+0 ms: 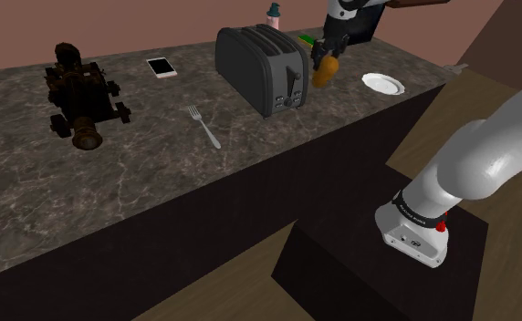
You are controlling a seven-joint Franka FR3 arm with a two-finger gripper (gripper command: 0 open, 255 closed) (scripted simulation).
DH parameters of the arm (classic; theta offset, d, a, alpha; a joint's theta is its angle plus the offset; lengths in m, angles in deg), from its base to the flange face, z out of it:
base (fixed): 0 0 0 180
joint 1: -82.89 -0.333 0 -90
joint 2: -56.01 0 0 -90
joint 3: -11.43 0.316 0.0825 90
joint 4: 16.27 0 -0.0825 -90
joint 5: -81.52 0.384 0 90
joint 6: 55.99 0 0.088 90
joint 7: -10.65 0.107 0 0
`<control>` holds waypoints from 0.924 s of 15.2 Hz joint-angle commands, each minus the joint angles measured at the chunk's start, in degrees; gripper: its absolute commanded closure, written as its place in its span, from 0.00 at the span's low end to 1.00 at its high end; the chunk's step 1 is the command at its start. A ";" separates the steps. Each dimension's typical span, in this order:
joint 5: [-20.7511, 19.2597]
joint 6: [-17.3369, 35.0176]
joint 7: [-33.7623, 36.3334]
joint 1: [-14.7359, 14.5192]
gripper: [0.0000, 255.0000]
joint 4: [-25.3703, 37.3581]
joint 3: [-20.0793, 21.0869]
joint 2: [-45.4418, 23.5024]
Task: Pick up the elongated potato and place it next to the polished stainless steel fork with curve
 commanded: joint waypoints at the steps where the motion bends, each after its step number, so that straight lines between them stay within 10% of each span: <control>1: 0.16 0.17 2.90 -1.20 1.00 -0.37 1.67 0.01; 14: 1.62 -1.64 20.55 -9.25 1.00 4.39 12.10 -4.19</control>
